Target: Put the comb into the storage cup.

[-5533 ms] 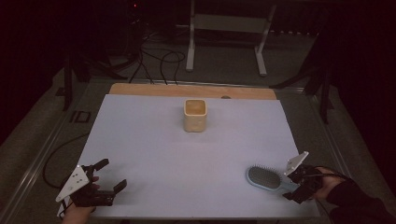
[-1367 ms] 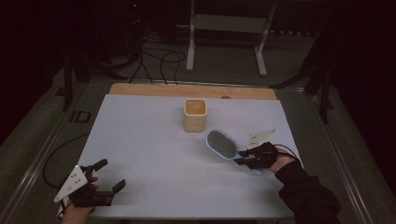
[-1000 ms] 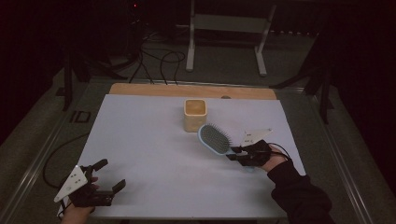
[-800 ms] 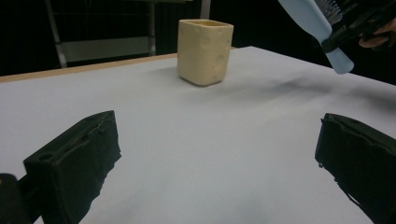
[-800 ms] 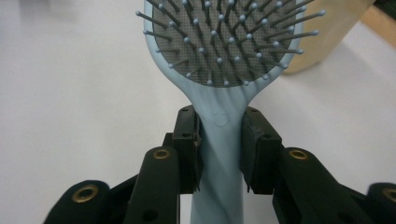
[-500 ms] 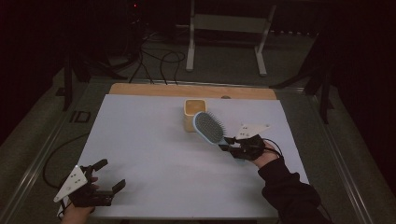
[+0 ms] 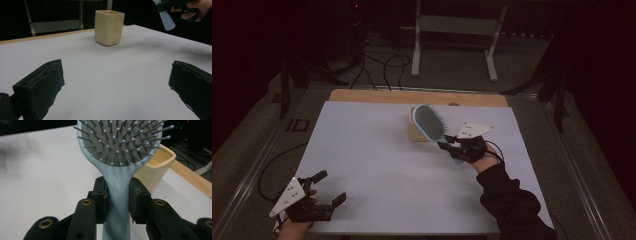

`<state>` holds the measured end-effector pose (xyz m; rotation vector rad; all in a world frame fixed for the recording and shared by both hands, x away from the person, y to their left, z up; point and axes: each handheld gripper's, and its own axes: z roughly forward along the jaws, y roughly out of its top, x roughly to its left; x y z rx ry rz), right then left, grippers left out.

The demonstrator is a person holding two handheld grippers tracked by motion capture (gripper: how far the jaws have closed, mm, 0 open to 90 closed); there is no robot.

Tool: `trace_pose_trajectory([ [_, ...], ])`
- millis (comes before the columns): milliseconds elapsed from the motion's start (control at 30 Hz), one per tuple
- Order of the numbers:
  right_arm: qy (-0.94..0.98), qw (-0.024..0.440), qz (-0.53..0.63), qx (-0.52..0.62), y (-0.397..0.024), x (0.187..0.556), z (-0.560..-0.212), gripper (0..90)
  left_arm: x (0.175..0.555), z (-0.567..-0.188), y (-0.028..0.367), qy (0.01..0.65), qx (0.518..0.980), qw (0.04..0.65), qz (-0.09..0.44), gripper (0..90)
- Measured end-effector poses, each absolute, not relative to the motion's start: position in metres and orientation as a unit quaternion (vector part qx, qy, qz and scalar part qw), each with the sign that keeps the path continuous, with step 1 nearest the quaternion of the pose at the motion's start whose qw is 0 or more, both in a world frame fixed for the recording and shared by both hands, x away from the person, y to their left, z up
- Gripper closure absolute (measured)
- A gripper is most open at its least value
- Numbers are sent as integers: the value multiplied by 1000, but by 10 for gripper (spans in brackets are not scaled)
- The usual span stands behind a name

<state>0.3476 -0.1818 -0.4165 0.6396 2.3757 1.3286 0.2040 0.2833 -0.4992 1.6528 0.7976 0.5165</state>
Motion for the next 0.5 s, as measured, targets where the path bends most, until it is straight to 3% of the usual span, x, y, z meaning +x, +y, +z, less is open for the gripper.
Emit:
trace_pose_trajectory([
  [500,806,200,502,241,-164,367,-400,701,204,-499,284,340,706,580,220,0],
])
